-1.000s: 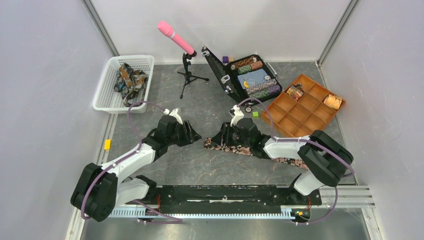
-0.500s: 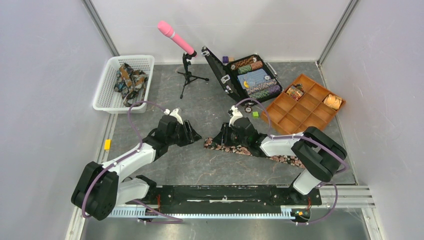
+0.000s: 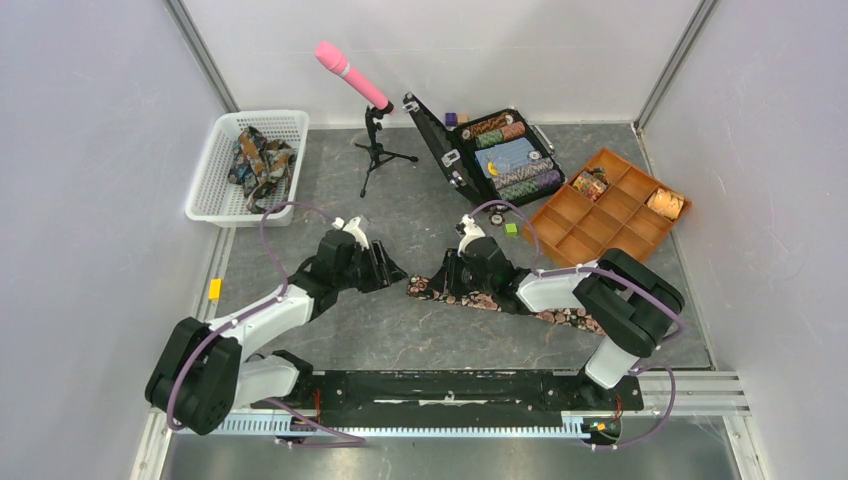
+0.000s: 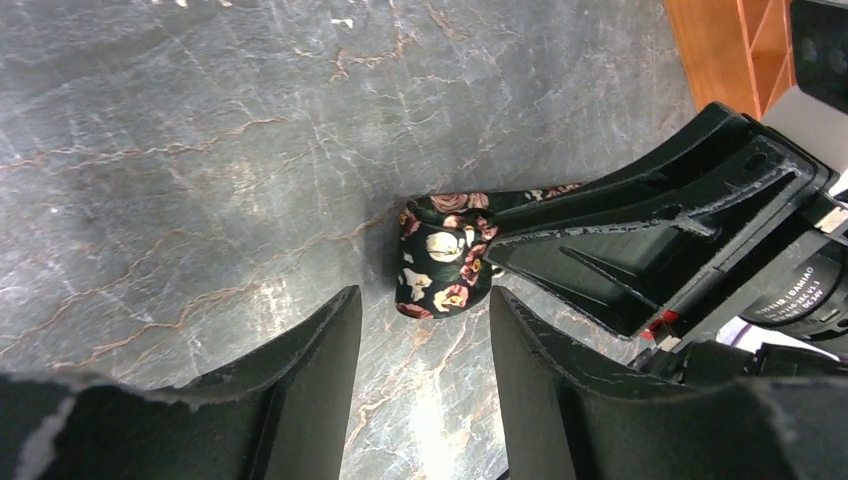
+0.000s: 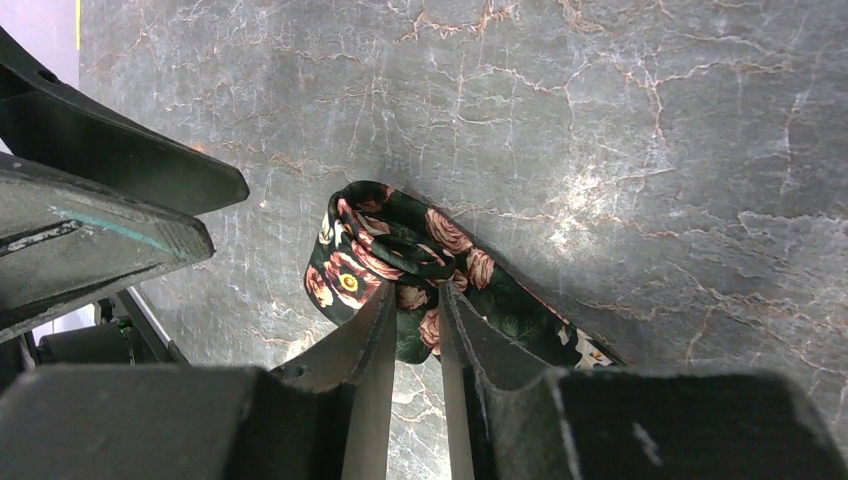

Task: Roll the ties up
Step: Roll the tie at the center of the board.

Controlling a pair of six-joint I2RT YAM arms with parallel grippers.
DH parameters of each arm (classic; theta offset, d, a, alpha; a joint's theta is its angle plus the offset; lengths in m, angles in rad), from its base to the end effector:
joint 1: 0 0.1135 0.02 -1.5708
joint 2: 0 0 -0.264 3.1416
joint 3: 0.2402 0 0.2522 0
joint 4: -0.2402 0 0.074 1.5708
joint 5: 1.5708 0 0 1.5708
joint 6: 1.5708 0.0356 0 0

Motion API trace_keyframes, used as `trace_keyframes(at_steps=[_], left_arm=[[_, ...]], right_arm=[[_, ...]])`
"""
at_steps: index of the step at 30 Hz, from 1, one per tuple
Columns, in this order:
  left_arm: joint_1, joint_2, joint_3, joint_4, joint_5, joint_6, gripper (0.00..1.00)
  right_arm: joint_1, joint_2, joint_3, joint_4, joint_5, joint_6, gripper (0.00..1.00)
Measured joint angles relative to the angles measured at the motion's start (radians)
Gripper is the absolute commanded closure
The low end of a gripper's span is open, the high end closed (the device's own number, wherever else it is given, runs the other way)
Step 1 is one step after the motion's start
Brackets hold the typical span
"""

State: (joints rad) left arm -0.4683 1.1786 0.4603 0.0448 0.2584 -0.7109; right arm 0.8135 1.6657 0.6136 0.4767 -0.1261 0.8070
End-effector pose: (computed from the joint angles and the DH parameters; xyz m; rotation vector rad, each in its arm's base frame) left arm 0.1991 -0.1109 0.1738 -0.1402 2.3807 -0.8941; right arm 0.2099 0.2286 0.1338 -0.0879 2.3412 1.0235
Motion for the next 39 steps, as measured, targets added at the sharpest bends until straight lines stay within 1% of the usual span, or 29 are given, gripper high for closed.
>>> trace_keyframes(at_steps=[7, 12, 19, 23, 30, 34, 39], left_arm=[[-0.018, 0.043, -0.020, 0.109, 0.067, 0.000, 0.40], [-0.025, 0.094, -0.026, 0.138, 0.065, 0.000, 0.36], [-0.025, 0.150, -0.037, 0.185, 0.060, 0.000, 0.36], [-0.025, 0.183, -0.076, 0.268, 0.083, 0.000, 0.35], [-0.027, 0.248, -0.137, 0.483, 0.127, -0.036, 0.35], [-0.027, 0.295, -0.149, 0.579, 0.145, -0.067, 0.37], [-0.027, 0.332, -0.158, 0.648, 0.155, -0.086, 0.41]], right_arm=[[0.000, 0.003, 0.000, 0.001, 0.000, 0.000, 0.73], [0.000, 0.003, 0.000, 0.001, 0.004, 0.000, 0.73], [0.000, 0.003, 0.000, 0.001, 0.004, 0.001, 0.73], [0.000, 0.005, 0.000, 0.002, 0.005, 0.004, 0.73], [0.000, 0.006, 0.000, 0.002, 0.005, 0.008, 0.73], [0.000, 0.012, 0.000, 0.009, 0.004, 0.010, 0.73], [0.000, 0.018, 0.000, 0.018, 0.003, 0.012, 0.73]])
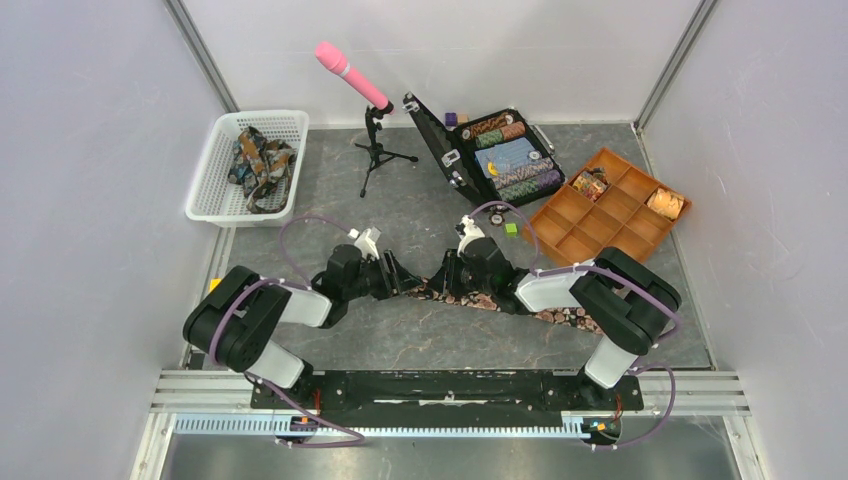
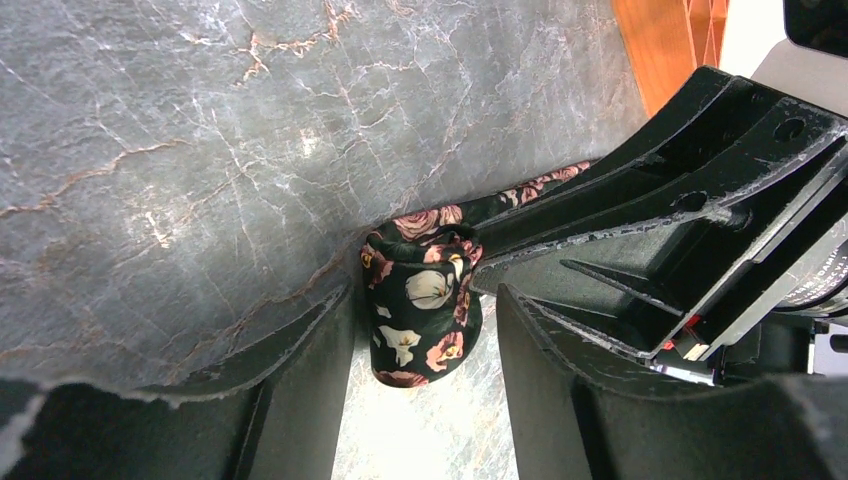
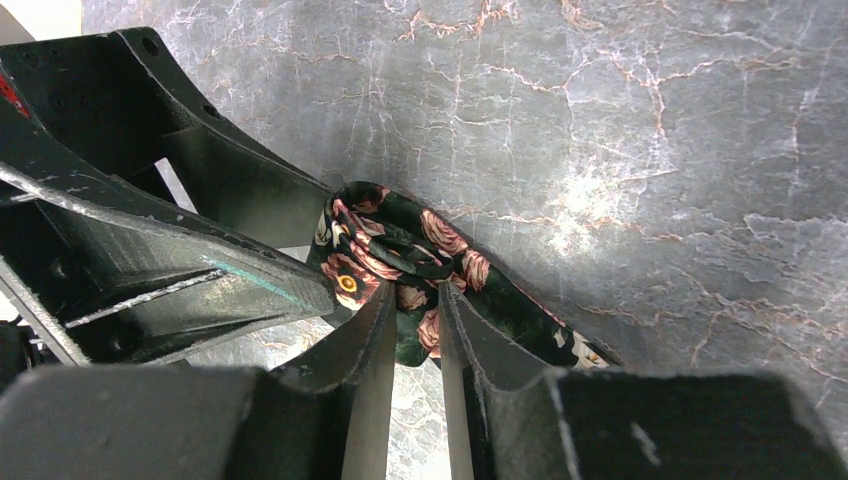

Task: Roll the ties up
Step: Roll the tie at the center of the board.

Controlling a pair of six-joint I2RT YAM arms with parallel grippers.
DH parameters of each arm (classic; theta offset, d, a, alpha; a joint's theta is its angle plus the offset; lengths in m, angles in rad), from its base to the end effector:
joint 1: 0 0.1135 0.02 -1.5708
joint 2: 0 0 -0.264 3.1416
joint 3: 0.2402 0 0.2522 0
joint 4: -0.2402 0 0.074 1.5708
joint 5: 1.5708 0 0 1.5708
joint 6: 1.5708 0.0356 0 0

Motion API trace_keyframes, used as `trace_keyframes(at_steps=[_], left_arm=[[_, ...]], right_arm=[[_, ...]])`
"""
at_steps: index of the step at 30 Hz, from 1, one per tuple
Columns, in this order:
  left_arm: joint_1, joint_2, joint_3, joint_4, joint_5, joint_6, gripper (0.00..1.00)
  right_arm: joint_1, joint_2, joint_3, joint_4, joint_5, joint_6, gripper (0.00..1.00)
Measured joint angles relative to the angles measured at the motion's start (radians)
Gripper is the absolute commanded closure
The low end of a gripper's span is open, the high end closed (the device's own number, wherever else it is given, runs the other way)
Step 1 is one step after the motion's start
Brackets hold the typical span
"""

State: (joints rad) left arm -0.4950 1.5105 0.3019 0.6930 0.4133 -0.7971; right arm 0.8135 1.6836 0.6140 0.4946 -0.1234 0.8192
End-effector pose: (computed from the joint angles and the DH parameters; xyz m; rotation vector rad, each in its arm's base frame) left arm 0.2042 -0.1265 0.1167 -0.0671 2.2755 -1.1710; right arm 0.2110 0.2296 0.1304 -0.0720 2.3432 1.0271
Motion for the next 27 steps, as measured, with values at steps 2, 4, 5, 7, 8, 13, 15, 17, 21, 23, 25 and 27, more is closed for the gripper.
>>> trace_keyframes(at_steps=[2, 4, 5, 7, 8, 13, 15, 17, 21, 23, 25, 27], left_arm=[[0.000, 0.007, -0.006, 0.019, 0.002, -0.003, 0.43], [0.000, 0.019, -0.009, 0.037, 0.009, -0.008, 0.45], [0.000, 0.027, -0.010, 0.045, 0.012, -0.013, 0.45], [0.000, 0.042, -0.011, 0.068, 0.020, -0.018, 0.45], [0.000, 0.047, -0.013, 0.076, 0.023, -0.018, 0.46], [0.000, 0.079, -0.015, 0.125, 0.042, -0.021, 0.51], [-0.002, 0.098, -0.015, 0.147, 0.044, -0.027, 0.55], [-0.002, 0.117, -0.015, 0.169, 0.045, -0.038, 0.59], [-0.002, 0.147, -0.015, 0.202, 0.048, -0.058, 0.65], [-0.002, 0.154, -0.015, 0.210, 0.050, -0.064, 0.66], [-0.002, 0.156, -0.015, 0.212, 0.050, -0.069, 0.67], [-0.002, 0.155, -0.015, 0.208, 0.049, -0.070, 0.67]], right_arm=[[0.000, 0.000, 0.000, 0.001, 0.000, 0.001, 0.73], [0.000, 0.000, 0.000, 0.002, 0.000, 0.003, 0.73], [0.000, 0.000, 0.000, 0.002, 0.000, 0.003, 0.73], [0.000, 0.001, 0.000, 0.002, 0.000, 0.003, 0.73], [0.000, 0.001, 0.000, 0.002, 0.000, 0.004, 0.73], [0.000, 0.001, 0.000, 0.002, 0.000, 0.004, 0.73], [0.000, 0.001, 0.000, 0.002, -0.004, 0.005, 0.73], [0.000, 0.001, 0.000, 0.003, -0.006, 0.005, 0.73], [0.000, 0.001, -0.001, 0.002, -0.006, 0.005, 0.73], [-0.001, 0.001, -0.001, 0.002, -0.006, 0.005, 0.73], [-0.001, 0.001, -0.001, 0.002, -0.006, 0.005, 0.72], [-0.001, 0.000, -0.001, 0.002, -0.006, 0.004, 0.70]])
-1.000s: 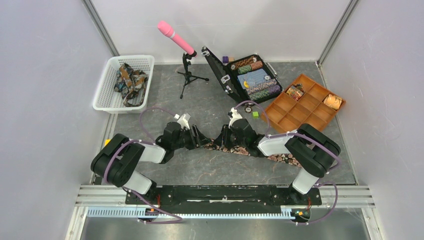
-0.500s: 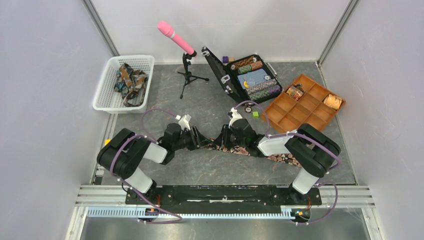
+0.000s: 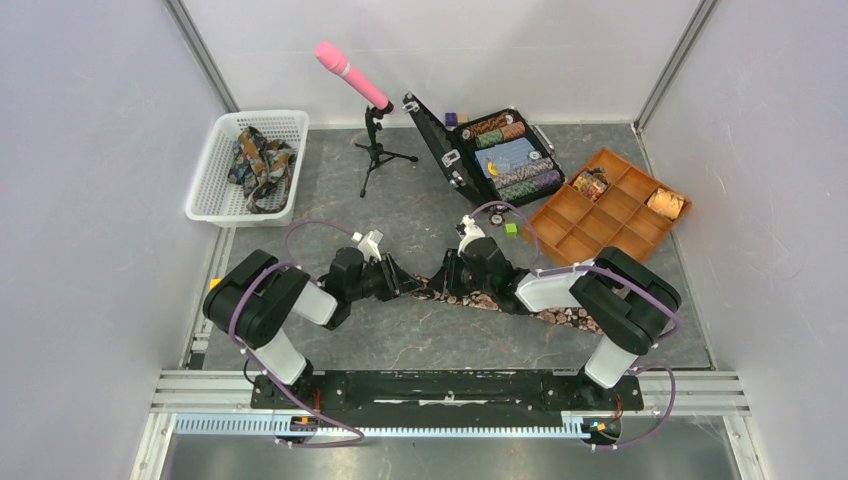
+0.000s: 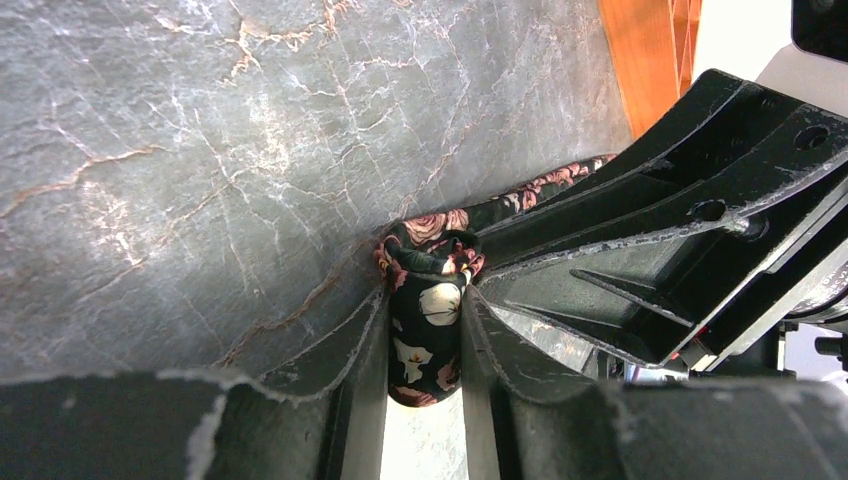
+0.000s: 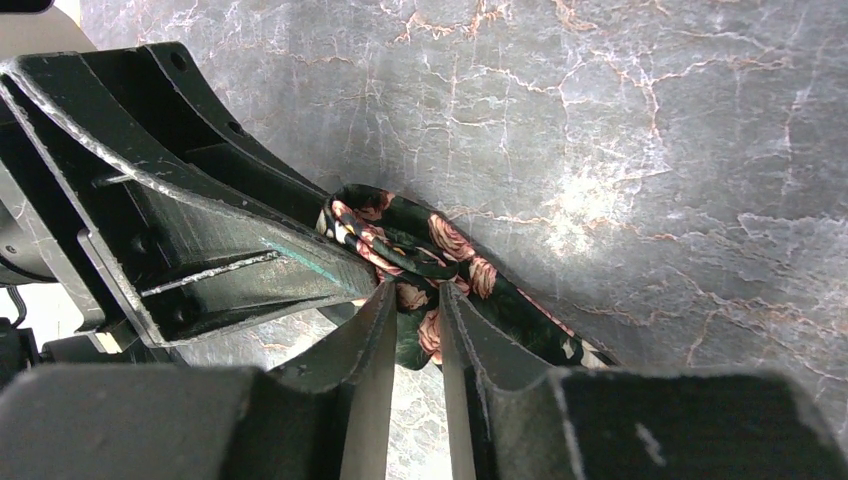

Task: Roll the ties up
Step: Roll the tie at the center of the board.

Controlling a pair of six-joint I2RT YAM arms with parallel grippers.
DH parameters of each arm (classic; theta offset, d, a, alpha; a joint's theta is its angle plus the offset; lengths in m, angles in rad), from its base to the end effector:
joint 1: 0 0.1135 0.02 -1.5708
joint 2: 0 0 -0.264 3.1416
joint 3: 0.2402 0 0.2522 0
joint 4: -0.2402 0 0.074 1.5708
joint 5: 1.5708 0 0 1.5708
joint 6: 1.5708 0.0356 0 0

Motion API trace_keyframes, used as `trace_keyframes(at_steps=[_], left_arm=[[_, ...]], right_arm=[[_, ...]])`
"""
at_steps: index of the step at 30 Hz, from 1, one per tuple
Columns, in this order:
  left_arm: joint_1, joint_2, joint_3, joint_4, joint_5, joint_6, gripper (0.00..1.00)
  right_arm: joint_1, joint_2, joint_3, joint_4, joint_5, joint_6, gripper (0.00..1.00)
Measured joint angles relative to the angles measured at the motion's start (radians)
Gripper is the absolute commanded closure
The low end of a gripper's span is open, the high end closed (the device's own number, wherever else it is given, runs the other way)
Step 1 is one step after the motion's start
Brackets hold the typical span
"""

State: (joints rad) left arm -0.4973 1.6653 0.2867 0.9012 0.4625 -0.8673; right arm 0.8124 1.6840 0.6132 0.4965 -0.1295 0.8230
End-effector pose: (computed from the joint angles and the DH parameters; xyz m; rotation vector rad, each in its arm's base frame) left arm 0.2074 -0.1307 0.0987 -0.0966 2.2625 -1.2699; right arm 0.2110 0.2294 0.1302 -0.0703 2.3452 1.0346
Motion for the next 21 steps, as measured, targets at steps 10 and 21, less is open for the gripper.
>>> trace_keyframes(at_steps=[10, 21], left_arm=[[-0.016, -0.177, 0.023, -0.298, -0.072, 0.044, 0.65], [-0.079, -0.334, 0.177, -0.770, -0.279, 0.211, 0.66]], right_arm=[[0.002, -0.138, 0.000, -0.140, 0.053, -0.058, 0.43], [0.001, -0.459, -0.034, -0.320, 0.213, -0.148, 0.38]])
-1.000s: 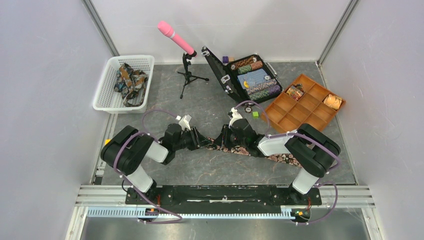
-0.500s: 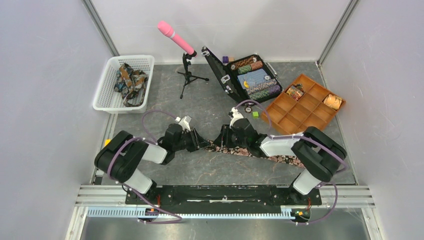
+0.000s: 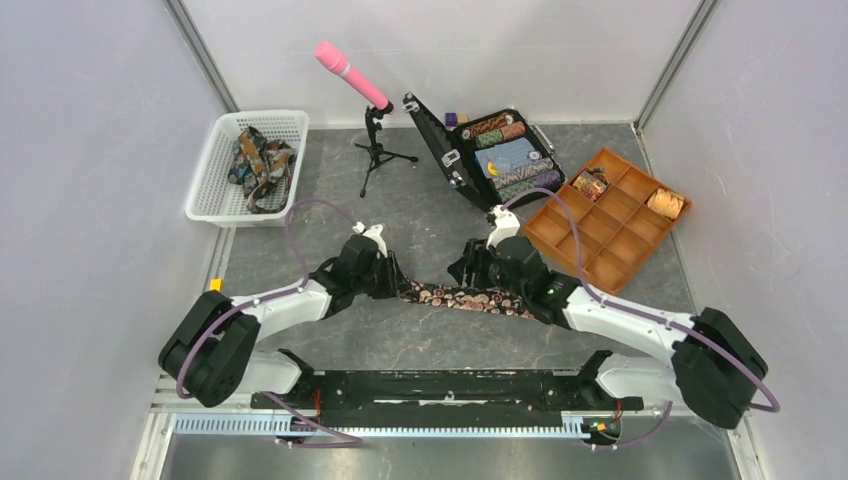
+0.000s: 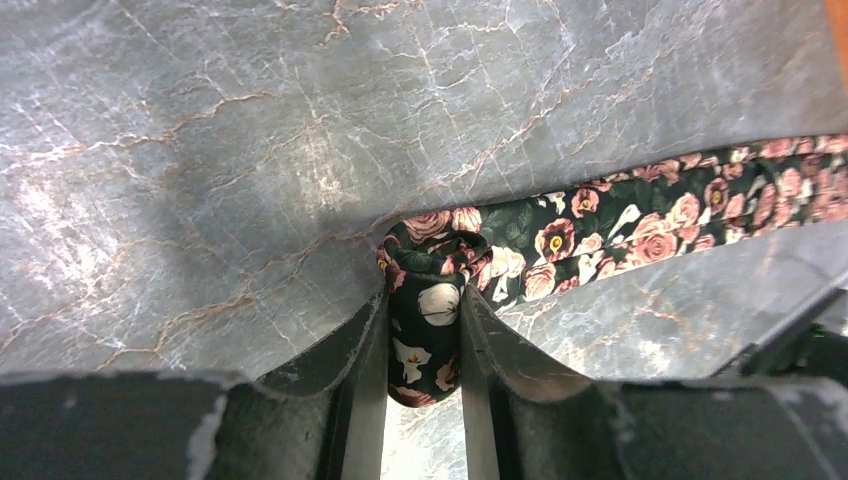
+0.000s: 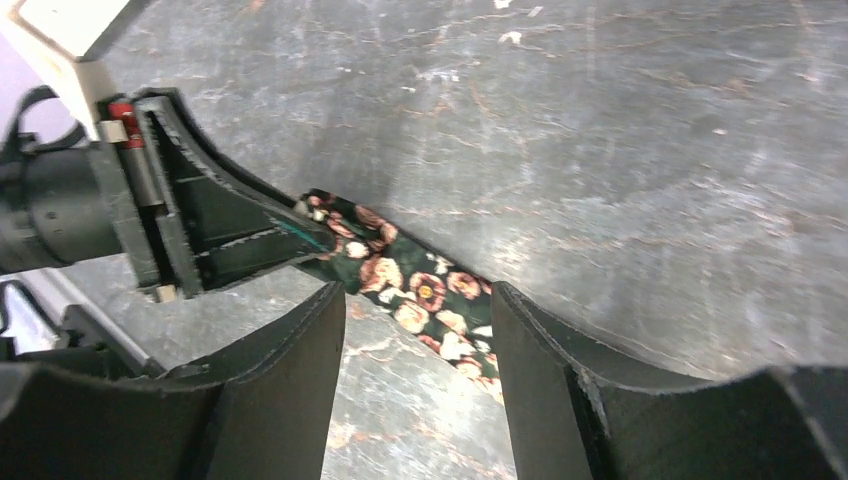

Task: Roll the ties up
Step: Roll the tie at the center of the board.

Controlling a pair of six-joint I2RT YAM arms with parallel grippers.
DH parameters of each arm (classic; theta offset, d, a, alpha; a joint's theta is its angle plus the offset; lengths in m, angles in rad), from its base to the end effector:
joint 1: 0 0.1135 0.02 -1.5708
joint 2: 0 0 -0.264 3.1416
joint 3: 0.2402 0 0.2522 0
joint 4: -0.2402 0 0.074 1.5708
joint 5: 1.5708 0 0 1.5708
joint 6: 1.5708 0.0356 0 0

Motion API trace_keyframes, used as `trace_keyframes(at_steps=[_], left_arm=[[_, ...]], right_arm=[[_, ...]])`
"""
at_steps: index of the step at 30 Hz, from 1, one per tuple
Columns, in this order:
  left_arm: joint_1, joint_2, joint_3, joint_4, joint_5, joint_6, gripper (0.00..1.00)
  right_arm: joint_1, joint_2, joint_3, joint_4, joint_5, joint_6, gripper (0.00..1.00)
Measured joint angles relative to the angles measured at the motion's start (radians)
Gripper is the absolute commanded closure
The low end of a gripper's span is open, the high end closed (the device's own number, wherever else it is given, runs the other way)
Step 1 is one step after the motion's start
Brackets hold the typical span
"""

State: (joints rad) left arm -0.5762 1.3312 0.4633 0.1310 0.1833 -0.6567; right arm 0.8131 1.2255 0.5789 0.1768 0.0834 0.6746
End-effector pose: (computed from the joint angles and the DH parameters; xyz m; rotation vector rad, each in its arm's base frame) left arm 0.1996 -0.1374 0.1486 0.0011 2.4425 -0.8079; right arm 0.1808 0.1868 0.2127 -0.0936 2.1442 0.8258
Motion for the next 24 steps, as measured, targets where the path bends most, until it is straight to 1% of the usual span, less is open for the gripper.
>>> trace_keyframes(at_steps=[3, 11, 17, 24], left_arm=[[-0.059, -0.012, 0.053, -0.108, -0.095, 0.038, 0.67], [-0.238, 0.005, 0.230, -0.418, -0.414, 0.117, 0.68], [-0.325, 0.112, 0.363, -0.602, -0.623, 0.143, 0.69], [-0.425, 0.257, 0.476, -0.763, -0.818, 0.147, 0.72]], right_arm=[[-0.005, -0.069, -0.034, -0.048, 0.043, -0.013, 0.37], [-0.029, -0.211, -0.104, -0.155, 0.124, -0.029, 0.36], [-0.043, -0.291, -0.128, -0.217, 0.150, -0.029, 0.35], [-0.051, -0.409, -0.134, -0.295, 0.204, -0.029, 0.33]])
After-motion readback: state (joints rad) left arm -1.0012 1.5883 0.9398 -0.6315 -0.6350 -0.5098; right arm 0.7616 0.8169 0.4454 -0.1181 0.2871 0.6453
